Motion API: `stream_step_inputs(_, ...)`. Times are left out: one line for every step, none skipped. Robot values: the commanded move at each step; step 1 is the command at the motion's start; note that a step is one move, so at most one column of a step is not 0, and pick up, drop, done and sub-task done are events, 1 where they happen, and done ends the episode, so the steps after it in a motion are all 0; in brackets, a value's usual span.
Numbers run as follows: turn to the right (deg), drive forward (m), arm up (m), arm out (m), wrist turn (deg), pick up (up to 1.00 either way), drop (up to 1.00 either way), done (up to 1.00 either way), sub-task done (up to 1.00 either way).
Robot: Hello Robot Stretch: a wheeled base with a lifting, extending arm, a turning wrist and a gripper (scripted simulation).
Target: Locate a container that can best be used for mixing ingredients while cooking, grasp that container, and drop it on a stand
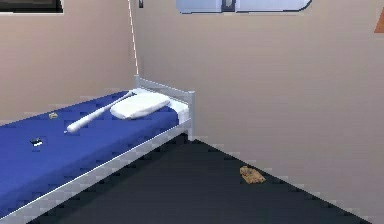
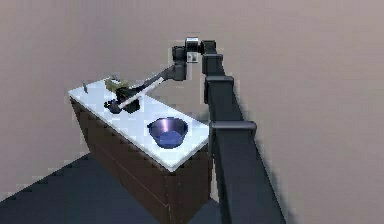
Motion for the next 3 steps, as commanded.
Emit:
stream_step_inputs(0.0, 0.0, 0.0, 0.0, 45.0, 0.0, 0.0, 0.0, 0.0)
stream_step_inputs(0.0, 0.0, 0.0, 0.0, 21.0, 0.0, 0.0, 0.0, 0.0)
stream_step_inputs(0.0, 0.0, -0.3, 0.0, 0.0, 0.0, 0.0, 0.0, 0.0)
